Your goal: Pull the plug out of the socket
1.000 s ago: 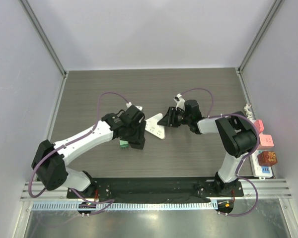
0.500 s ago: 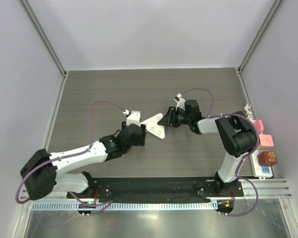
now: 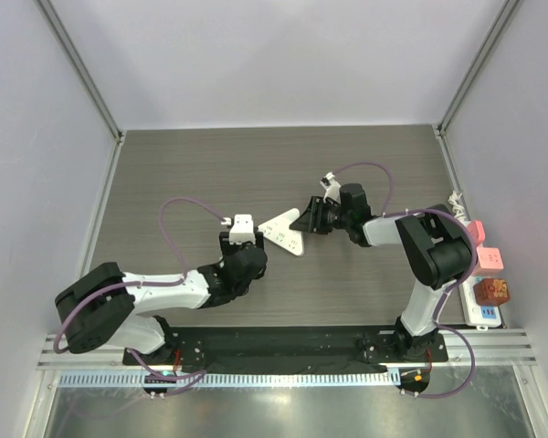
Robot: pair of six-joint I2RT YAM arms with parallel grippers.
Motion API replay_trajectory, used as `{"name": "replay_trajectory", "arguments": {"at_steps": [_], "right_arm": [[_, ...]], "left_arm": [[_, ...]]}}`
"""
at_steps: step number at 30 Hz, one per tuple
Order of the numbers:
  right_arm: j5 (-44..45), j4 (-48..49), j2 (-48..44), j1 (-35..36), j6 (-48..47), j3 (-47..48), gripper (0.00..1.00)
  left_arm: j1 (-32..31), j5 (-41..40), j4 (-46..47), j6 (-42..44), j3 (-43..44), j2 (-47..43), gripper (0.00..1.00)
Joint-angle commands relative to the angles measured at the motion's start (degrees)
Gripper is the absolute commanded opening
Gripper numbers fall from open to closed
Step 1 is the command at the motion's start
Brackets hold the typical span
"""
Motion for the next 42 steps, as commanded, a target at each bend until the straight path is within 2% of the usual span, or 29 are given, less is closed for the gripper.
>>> {"name": "replay_trajectory", "arguments": {"at_steps": [1, 7, 10, 14, 25, 31, 35, 42], "right_arm": [[7.8, -5.2, 3.2, -0.6, -4.9, -0.5, 0.01], [7.6, -5.1, 3.7, -0.6, -4.8, -0.3, 0.01], [7.3, -5.0, 3.9, -0.6, -4.5, 0.0, 0.01], [7.2, -4.9, 4.0, -0.6, -4.4, 0.0, 0.01], [6.9, -4.8, 4.2, -0.6, -4.0, -0.1, 0.01], [6.8, -4.9, 4.1, -0.6, -3.9, -0.1, 0.01], [6.6, -4.9, 4.0, -0.6, -3.9, 0.0, 0.01], [6.6, -5.0, 3.8, -0.6, -4.0, -0.1, 0.01]], "left_arm": [[-0.4, -7.0, 5.4, -4.5, 0.7, 1.8, 0.00], [-0.8, -9.1, 4.6, -6.7, 0.0, 2.1, 0.00], [-0.8, -9.5, 1.5, -8.4, 0.2, 1.8, 0.01], [-0.8, -10.6, -3.9, -14.5, 0.4, 1.4, 0.08], [-0.8, -11.1, -10.4, -18.5, 3.5, 3.6, 0.10], [-0.8, -10.5, -10.7, -18.0, 4.4, 5.0, 0.25], [-0.8, -10.4, -11.7, -17.9, 5.6, 6.0, 0.27], [-0.8, -10.4, -13.2, -19.7, 6.6, 6.6, 0.38]]}}
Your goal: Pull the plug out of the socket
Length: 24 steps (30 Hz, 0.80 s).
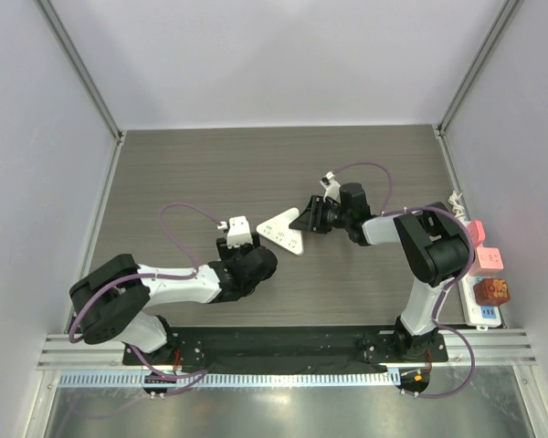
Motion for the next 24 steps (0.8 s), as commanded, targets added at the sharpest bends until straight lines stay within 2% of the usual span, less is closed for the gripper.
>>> {"name": "replay_trajectory", "arguments": {"at_steps": [1, 2, 3, 5, 6, 9, 15, 24], "right_arm": [[7.4, -6.1, 2.4, -0.3, -4.8, -0.7, 0.01], [7.3, -6.1, 2.4, -0.3, -4.8, -0.7, 0.01], [7.3, -6.1, 2.5, -0.3, -4.8, -0.7, 0.01], [7.3, -6.1, 2.5, -0.3, -4.8, -0.7, 0.01], [7.1, -6.1, 2.5, -0.2, -4.8, -0.8, 0.01], [7.1, -6.0, 2.4, -0.3, -4.8, -0.8, 0.01], [6.9, -5.8, 2.6, -0.3, -4.5, -0.8, 0.01], [7.1, -5.8, 2.7, -0.3, -4.6, -0.8, 0.01]], "left_arm": [[-0.3, -4.0, -0.9, -2.8, 2.0, -0.3, 0.41], [-0.3, -3.9, -2.0, -3.2, 2.2, -0.4, 0.44], [-0.3, -3.7, -2.3, -3.8, 2.1, -0.4, 0.53], [-0.3, -2.9, -3.3, -4.3, 2.1, -0.9, 0.61], [-0.3, -2.7, -3.6, -4.9, 2.0, -1.1, 0.68], [-0.3, -1.9, -4.3, -5.8, 1.6, -2.0, 0.79], [-0.3, 0.0, -4.6, -5.8, 0.5, -4.5, 0.93], [-0.3, 4.3, -5.7, -2.5, 0.3, -12.2, 0.99]]}}
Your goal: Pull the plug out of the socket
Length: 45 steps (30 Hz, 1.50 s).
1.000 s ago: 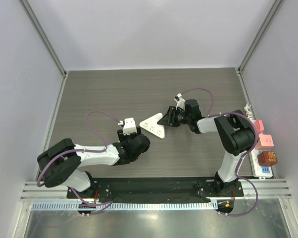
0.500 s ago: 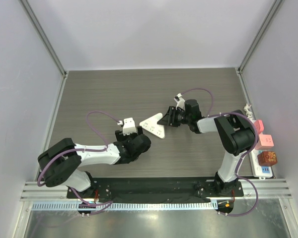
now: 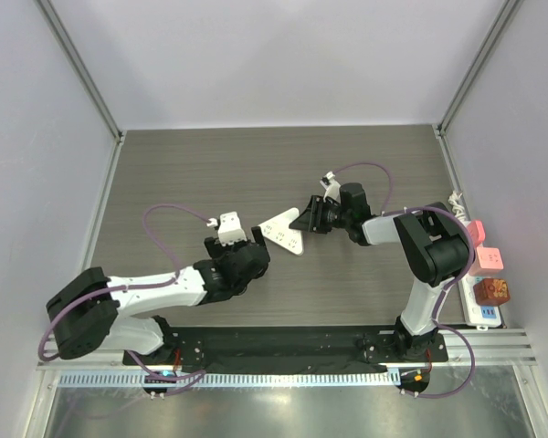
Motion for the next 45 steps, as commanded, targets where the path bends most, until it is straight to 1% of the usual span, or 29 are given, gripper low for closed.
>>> {"name": "replay_trajectory", "arguments": {"at_steps": [1, 5, 7, 8, 11, 14, 17, 19, 24, 28, 29, 30, 31, 32, 33, 34, 35, 37, 39, 41, 42, 45], "right_arm": [[7.0, -5.6, 2.6, -0.1, -4.6, -0.9, 0.01], [6.4, -5.0, 2.6, -0.1, -4.0, -0.9, 0.01], [6.7, -5.0, 2.2, -0.1, -4.1, -1.0, 0.01], [6.9, -5.2, 2.2, -0.1, -4.1, -1.1, 0.01], [8.1, -5.4, 2.2, -0.1, -4.3, -1.2, 0.01], [9.5, -4.9, 2.3, -0.1, -4.0, -1.3, 0.01], [11.4, -4.2, 2.5, -0.1, -3.3, -1.4, 0.01], [14.0, -5.9, 3.4, -0.1, -1.4, 0.1, 0.01], [17.0, -4.6, 7.1, -0.2, 4.9, 4.8, 0.01], [21.9, -5.0, 10.8, -0.1, 9.6, 15.1, 0.01], [22.9, -6.5, 12.9, -0.1, 10.0, 17.7, 0.01], [24.0, -7.5, 14.4, -0.1, 10.6, 23.4, 0.01], [26.2, -8.2, 15.8, -0.1, 11.6, 26.3, 0.01], [27.0, -8.9, 19.2, -0.1, 12.5, 29.1, 0.01], [27.7, -9.2, 20.9, -0.1, 13.0, 34.6, 0.01], [28.3, -9.7, 22.7, -0.1, 13.3, 37.7, 0.01], [29.2, -11.8, 26.3, -0.1, 13.1, 44.1, 0.01], [30.3, -14.9, 29.7, -0.1, 13.1, 50.3, 0.01], [32.9, -17.1, 33.0, -0.1, 13.2, 55.8, 0.01], [34.2, -17.6, 34.7, -0.1, 13.4, 58.5, 0.01], [34.5, -18.2, 36.8, -0.1, 13.4, 61.4, 0.01], [34.8, -20.6, 39.6, -0.2, 13.2, 66.4, 0.07]], "left_arm": [[-0.3, 0.4, -1.3, 1.4, -0.1, -5.4, 0.99], [-0.3, 1.9, -2.8, 2.8, -1.1, -8.9, 1.00], [-0.3, 1.9, -1.3, 2.8, -2.8, -9.5, 1.00], [-0.3, 2.7, -0.5, 2.7, -4.9, -10.2, 1.00], [-0.3, 6.1, 2.5, 2.1, -7.4, -11.9, 1.00], [-0.3, 8.4, 3.4, 1.9, -8.7, -14.5, 1.00], [-0.3, 8.5, 2.7, 2.3, -9.5, -16.1, 1.00], [-0.4, 8.8, 2.6, 2.6, -10.5, -18.5, 1.00], [-0.6, 8.2, 2.6, 2.4, -13.6, -24.5, 1.00], [-0.7, 7.8, 2.7, 1.4, -16.1, -28.8, 1.00], [-0.7, 8.0, 2.8, 0.8, -16.7, -29.5, 1.00], [-0.8, 8.4, 3.1, 0.6, -16.9, -29.6, 1.00], [-0.9, 8.5, 3.7, 0.5, -16.9, -29.4, 1.00], [-1.1, 8.4, 3.7, 0.6, -16.7, -29.1, 1.00], [-1.2, 8.5, 3.6, 0.6, -16.1, -28.2, 1.00], [-1.3, 8.6, 3.6, 0.9, -15.7, -27.7, 1.00], [-1.5, 8.9, 3.7, 1.0, -15.3, -27.0, 1.00], [-1.8, 8.8, 3.6, 1.3, -14.9, -26.6, 1.00], [-2.1, 8.5, 3.7, 0.9, -14.8, -26.3, 1.00], [-2.7, 8.3, 4.1, 0.9, -14.8, -26.1, 1.00], [-3.0, 7.8, 4.1, 1.4, -14.6, -26.1, 0.99], [-3.4, 7.4, 4.1, 2.8, -14.3, -26.2, 1.00]]}}
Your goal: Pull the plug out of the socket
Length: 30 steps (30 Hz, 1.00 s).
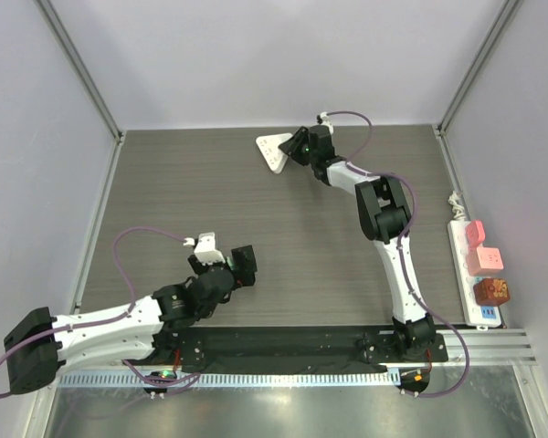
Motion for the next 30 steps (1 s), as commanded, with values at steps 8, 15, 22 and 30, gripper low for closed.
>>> {"name": "replay_trajectory", "arguments": {"at_steps": [8, 15, 22, 30], "right_arm": [[4.7, -10.8, 2.9, -0.3, -3.1, 6.7, 0.53], [8.5, -26.5, -3.8, -0.3, -7.6, 9.6, 0.87], [25.4, -31.4, -25.5, -1.8, -14.5, -8.7, 0.89], [37.7, -32.0, -43.6, -15.3, -17.7, -29.0, 0.87]], "left_arm": [[-0.8, -2.9, 1.0, 2.0, 1.7, -2.3, 1.00], [-3.1, -3.2, 1.0, 2.1, 2.6, -0.9, 0.98], [-13.6, -13.2, 0.9, 4.6, 4.2, 0.5, 0.98], [-18.8, -15.8, 0.6, 8.8, 6.4, 2.8, 0.96]]}}
